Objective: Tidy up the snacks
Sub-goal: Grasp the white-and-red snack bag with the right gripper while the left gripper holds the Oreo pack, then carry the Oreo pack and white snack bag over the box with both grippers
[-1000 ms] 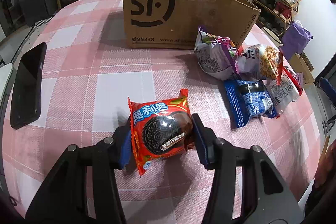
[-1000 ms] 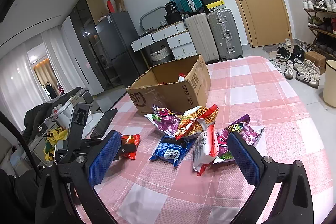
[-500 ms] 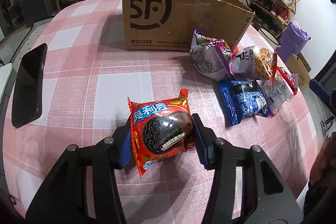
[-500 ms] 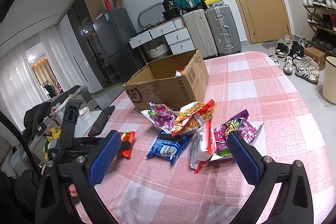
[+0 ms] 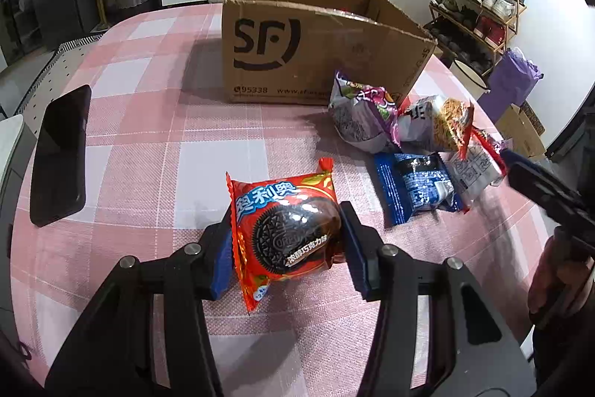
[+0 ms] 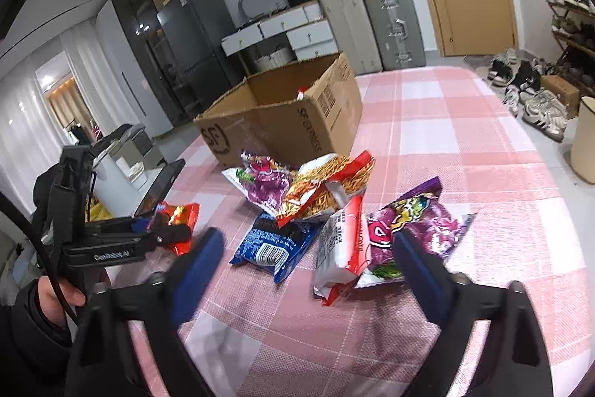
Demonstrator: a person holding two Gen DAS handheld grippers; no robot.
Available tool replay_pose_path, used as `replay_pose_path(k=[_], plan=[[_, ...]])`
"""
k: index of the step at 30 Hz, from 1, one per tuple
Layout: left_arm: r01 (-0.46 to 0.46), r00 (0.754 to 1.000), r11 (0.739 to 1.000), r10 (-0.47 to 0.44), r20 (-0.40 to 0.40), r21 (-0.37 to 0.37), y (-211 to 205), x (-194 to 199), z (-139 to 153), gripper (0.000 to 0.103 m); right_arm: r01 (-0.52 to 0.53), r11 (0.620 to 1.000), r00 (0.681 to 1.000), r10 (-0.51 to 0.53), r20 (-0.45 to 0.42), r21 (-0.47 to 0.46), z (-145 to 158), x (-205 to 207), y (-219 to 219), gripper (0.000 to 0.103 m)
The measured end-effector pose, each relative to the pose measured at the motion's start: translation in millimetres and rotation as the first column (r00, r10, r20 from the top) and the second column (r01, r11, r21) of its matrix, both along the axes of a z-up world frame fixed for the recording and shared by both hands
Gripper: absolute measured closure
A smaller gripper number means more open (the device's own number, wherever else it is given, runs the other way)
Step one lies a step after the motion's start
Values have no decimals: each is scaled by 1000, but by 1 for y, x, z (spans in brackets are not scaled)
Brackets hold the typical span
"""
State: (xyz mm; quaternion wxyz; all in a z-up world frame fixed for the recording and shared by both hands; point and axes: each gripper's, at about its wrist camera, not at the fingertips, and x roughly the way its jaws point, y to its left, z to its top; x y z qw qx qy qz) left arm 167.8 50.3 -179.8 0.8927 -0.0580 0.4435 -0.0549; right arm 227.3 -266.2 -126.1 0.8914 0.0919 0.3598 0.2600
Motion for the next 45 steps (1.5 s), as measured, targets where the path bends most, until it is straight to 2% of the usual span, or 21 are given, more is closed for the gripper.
replay_pose_path(k=[3,7,9,10,15,17,20,23,28,35,43,45], plan=[[1,1000,1000,-1,5,-5,0,-4,4,56,-3,1000,1000,2,-23,-29,-6,8,5,21],[-2,1000,1000,3,17,-7,2,-10,10,56,-3,999,999,1,-50,-39,-13,16,6,32],[-4,1000,1000,4,21,-11,4,-12,13,56,-4,999,999,1,-54,-47,-15,18,8,39],[-5,1000,1000,5,24,-13,4,-13,14,56,-4,999,998,1,-55,-51,-16,19,8,45],[-10,999,1000,11,33,-18,8,-17,20,56,4,995,998,-11,-69,-103,-22,22,10,61],[-12,999,1000,13,34,-18,9,-18,21,56,3,993,997,-12,-75,-117,-24,22,10,73],[-11,999,1000,12,35,-19,9,-18,21,56,-17,991,997,7,-76,-131,-24,20,12,83],[-11,999,1000,11,33,-22,9,-18,21,56,-22,989,998,13,-61,-147,-22,18,15,83],[-6,999,1000,7,35,-24,8,-22,22,56,-14,995,999,9,-50,-97,-16,12,8,84],[-6,999,999,7,37,-31,8,-24,25,56,-3,997,999,0,-34,-74,-7,4,5,84],[-12,998,1000,13,69,-19,11,-25,41,56,-10,999,1000,11,27,-52,21,-4,5,84],[-5,997,1000,6,81,-5,10,-24,47,56,-1,997,1000,3,30,-73,28,-3,7,84]])
